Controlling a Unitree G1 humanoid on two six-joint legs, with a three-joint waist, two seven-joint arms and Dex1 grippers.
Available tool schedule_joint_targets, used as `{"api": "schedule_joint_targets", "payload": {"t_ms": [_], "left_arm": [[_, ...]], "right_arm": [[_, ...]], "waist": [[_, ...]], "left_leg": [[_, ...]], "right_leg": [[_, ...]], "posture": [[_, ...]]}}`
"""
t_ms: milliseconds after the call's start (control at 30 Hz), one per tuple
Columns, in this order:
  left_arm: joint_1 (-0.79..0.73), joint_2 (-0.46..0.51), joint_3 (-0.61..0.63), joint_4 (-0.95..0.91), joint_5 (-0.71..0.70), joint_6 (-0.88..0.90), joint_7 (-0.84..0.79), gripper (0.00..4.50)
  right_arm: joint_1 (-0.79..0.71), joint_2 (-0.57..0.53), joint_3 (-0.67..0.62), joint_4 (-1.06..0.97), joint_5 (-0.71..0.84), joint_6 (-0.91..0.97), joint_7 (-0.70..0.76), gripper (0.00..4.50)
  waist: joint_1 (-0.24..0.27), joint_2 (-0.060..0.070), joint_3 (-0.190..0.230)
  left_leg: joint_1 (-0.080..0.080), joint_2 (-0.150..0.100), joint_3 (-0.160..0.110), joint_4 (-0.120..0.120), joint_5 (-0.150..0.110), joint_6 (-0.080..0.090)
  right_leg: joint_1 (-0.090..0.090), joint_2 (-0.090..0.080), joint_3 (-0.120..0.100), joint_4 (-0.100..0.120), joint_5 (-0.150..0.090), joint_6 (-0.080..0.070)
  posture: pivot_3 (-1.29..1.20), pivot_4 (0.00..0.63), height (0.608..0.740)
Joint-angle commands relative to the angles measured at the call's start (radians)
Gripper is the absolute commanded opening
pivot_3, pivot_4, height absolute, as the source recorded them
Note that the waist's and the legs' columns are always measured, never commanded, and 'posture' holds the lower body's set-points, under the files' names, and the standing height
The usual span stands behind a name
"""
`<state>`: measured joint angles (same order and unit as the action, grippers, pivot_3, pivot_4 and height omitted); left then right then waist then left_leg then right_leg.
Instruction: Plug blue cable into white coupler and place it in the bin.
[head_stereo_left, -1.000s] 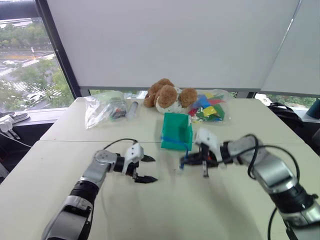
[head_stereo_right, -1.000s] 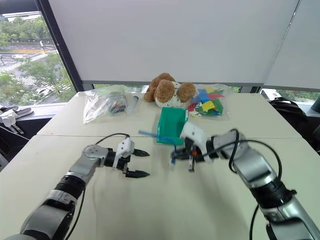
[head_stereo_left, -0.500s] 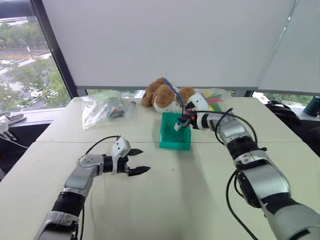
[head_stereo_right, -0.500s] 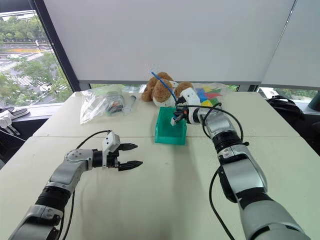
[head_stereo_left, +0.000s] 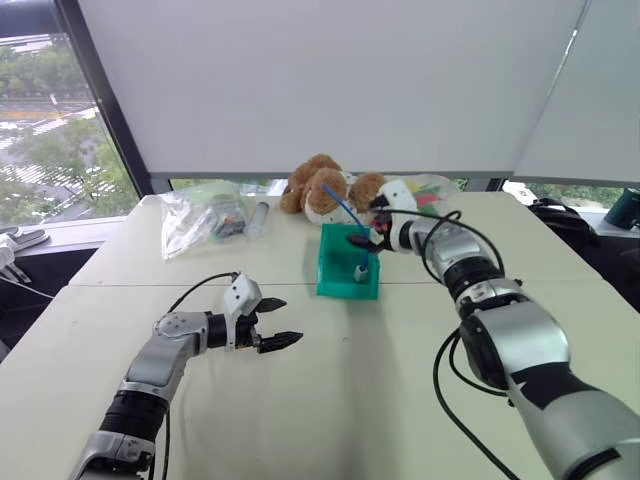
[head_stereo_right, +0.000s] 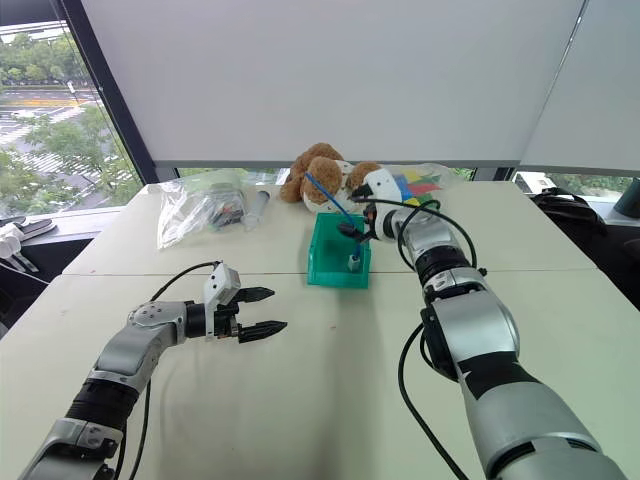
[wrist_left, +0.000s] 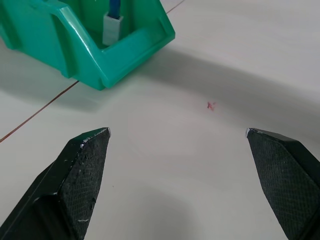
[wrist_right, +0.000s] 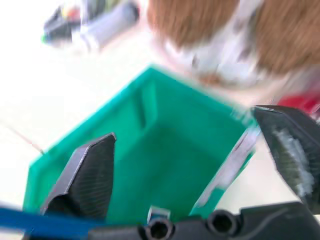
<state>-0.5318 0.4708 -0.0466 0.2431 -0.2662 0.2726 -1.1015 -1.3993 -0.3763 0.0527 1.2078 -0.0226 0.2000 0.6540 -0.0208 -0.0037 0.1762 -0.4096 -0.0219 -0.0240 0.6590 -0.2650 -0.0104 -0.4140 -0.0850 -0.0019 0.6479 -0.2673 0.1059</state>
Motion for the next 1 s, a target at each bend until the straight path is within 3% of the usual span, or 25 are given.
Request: {"api": "schedule_joint_targets", "payload": {"t_ms": [33,133,267,633,867,1000], "left_arm": [[-0.013,-0.001,-0.002,-0.018,-0.011,-0.010,0.003,4.50],[-0.015,-0.003,-0.004,-0.017,-0.011,-0.011,0.002,4.50],[-0.014,0.007,-0.001,-0.020,-0.016,-0.006,-0.002,4.50],[0.005,0.023,-0.006,-0.042,-0.026,0.011,-0.011,4.50],[0.004,0.048,0.015,-0.066,-0.044,0.034,-0.020,4.50],[-0.020,0.079,0.069,-0.096,-0.082,0.070,0.001,4.50]], "right_arm": [[-0.043,-0.034,-0.024,-0.078,0.014,-0.002,0.043,4.49],[-0.031,-0.071,-0.028,-0.149,0.017,0.024,0.078,4.49],[0.084,-0.215,-0.078,-0.412,0.035,0.109,0.081,4.49],[0.507,-0.446,-0.302,-1.262,0.305,0.652,0.153,4.49],[0.848,-0.481,-0.332,-1.632,0.481,0.799,0.209,4.49],[0.952,-0.466,-0.358,-1.740,0.539,0.810,0.194,4.49]], "waist": [[0.000,0.000,0.000],[0.002,0.001,0.000],[0.012,0.001,0.001],[0.004,0.002,0.002],[0.010,0.002,0.002],[0.010,0.001,0.002]], "left_leg": [[0.000,0.000,0.000,0.000,0.000,0.000],[0.000,0.000,0.000,0.000,0.000,0.000],[0.000,0.000,0.000,0.000,0.000,0.000],[0.000,0.001,0.001,0.000,0.000,0.001],[0.001,0.001,0.000,0.004,-0.001,0.002],[0.000,0.001,0.000,0.004,-0.001,0.002]], "right_leg": [[0.000,0.000,0.000,0.000,0.000,0.000],[0.000,0.000,0.000,0.000,0.000,0.000],[0.000,0.000,0.000,0.000,0.000,0.000],[0.000,0.000,0.000,0.000,0.000,0.000],[0.004,0.001,0.000,-0.002,0.000,0.000],[0.004,0.000,0.000,-0.002,0.000,0.000]], "posture": [[0.00,0.150,0.740],[0.00,0.150,0.740],[0.00,0.150,0.740],[0.00,0.150,0.740],[0.00,0.150,0.740],[0.00,0.150,0.740]]}}
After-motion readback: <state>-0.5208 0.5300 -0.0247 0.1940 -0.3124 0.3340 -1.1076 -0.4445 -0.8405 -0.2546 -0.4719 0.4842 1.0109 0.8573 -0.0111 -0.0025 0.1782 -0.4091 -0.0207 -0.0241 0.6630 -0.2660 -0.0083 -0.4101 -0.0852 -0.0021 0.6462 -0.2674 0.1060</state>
